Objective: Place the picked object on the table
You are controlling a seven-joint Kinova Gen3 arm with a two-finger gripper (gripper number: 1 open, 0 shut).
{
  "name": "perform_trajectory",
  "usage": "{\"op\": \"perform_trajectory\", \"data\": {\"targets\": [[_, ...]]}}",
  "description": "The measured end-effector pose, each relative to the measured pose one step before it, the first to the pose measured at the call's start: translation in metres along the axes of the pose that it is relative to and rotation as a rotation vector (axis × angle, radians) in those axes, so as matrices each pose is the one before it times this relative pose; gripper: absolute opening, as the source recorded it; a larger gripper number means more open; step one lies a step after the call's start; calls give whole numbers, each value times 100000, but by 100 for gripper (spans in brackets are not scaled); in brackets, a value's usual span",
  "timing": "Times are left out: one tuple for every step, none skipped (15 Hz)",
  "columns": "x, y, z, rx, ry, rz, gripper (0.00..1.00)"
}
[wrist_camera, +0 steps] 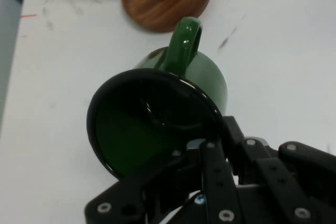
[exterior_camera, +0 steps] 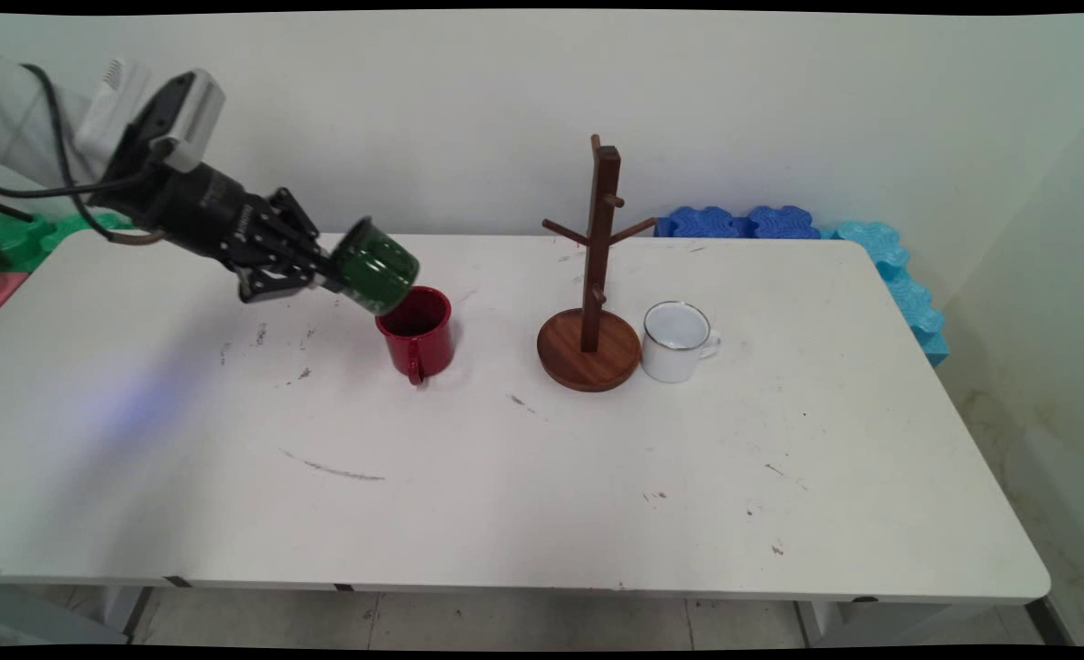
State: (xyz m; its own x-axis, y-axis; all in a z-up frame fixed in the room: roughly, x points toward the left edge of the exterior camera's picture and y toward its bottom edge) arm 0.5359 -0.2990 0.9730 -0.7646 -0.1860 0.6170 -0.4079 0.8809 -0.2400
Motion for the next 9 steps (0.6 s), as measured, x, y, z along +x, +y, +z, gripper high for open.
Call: {"op": "perform_trajectory", "data": {"targets": [[-128,149,-378,960,-987,1152,0],[-233,329,-472,1036,-1433,1455,0],[-323,513,-449,684,-1584,1324,0],[-352,590,-227,357,-1418,1065,0],[-420,680,32,-254,-1407,651,0],[-304,492,141,-346,-1126,630,0],[-377,543,131,-209,-1294,589,0],[-317,430,109,-102,-1090,468,0],[-215,260,97,-83,-716,309,0]]}}
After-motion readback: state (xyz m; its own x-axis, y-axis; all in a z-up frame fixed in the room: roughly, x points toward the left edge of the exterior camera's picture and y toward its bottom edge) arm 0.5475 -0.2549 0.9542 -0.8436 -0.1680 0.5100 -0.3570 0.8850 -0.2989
